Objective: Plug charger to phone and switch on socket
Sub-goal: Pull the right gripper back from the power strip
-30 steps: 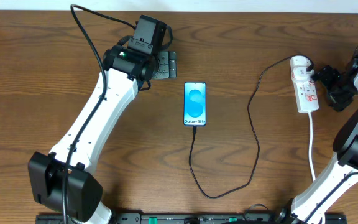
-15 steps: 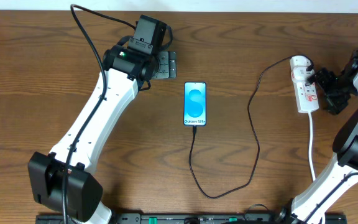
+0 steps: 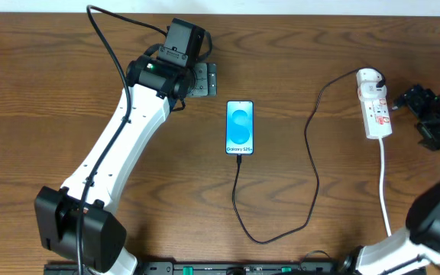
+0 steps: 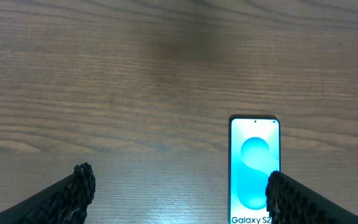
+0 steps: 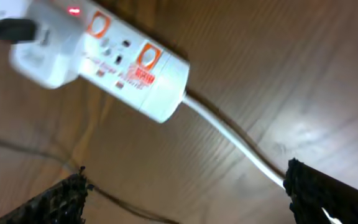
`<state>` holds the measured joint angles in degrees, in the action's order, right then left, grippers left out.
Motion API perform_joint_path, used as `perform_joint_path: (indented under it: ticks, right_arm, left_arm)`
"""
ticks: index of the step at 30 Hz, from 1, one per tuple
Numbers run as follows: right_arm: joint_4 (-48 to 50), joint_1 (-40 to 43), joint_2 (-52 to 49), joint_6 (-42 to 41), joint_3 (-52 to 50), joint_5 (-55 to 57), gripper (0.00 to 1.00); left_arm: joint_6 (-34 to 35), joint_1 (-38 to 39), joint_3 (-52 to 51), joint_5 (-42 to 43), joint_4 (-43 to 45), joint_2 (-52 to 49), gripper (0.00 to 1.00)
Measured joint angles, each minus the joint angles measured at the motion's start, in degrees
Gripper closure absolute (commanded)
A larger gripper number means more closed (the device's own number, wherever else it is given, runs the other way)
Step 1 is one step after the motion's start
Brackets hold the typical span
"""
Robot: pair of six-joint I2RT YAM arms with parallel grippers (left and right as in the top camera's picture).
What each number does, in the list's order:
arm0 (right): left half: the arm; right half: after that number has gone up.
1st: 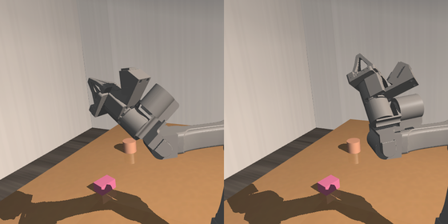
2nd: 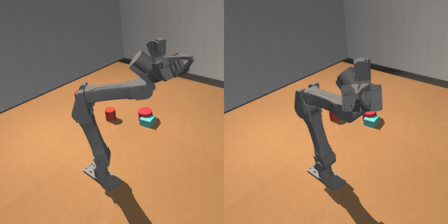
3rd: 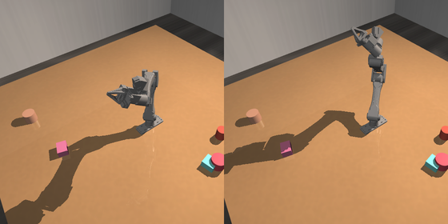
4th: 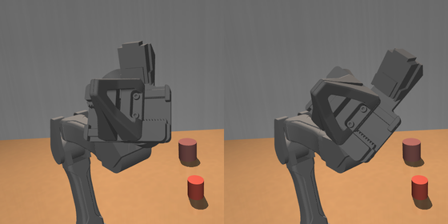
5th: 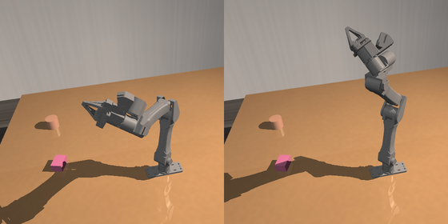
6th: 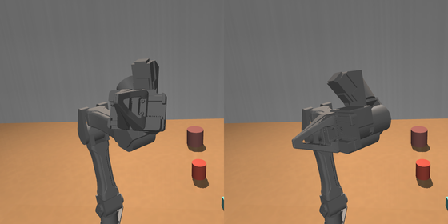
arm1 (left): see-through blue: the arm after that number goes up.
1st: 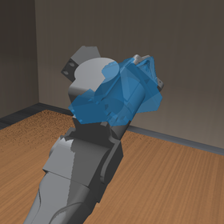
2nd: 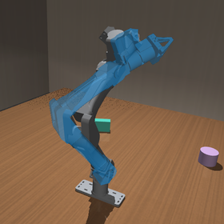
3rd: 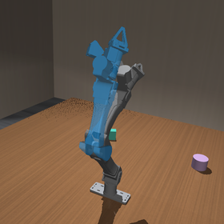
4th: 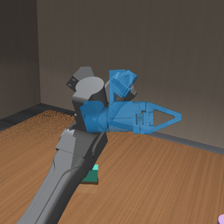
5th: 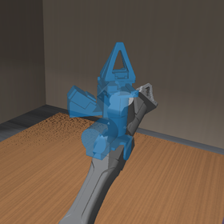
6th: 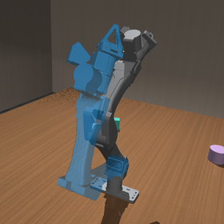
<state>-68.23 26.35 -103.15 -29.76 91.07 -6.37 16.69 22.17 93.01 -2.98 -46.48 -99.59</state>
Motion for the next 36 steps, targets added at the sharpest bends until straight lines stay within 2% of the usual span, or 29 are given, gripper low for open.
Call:
perform_joint_path:
  ticks: [3, 14, 19, 25, 36]
  right_arm:
    - [1.4, -1.3, 6.4, 0.0, -4.5, 0.2, 0.01]
    - [11.8, -11.1, 35.4, -0.2, -31.5, 0.2, 0.01]
    - [12.8, -14.8, 46.1, -2.8, -38.1, 0.1, 0.01]
    - [12.9, -15.1, 51.4, -4.2, -39.3, 0.0, 0.01]
    - [13.0, -15.1, 51.5, -4.4, -39.4, 0.0, 0.01]
  left_arm:
    - [0.0, 0.0, 0.0, 0.0, 0.0, 0.0, 0.11]
    - [0.0, 0.0, 0.0, 0.0, 0.0, 0.0, 0.11]
    - [0.0, 0.0, 0.0, 0.0, 0.0, 0.0, 0.11]
    - [0.0, 0.0, 0.0, -0.1, 0.0, 0.0, 0.11]
    - [0.0, 0.0, 0.0, -0.2, 0.0, 0.0, 0.11]
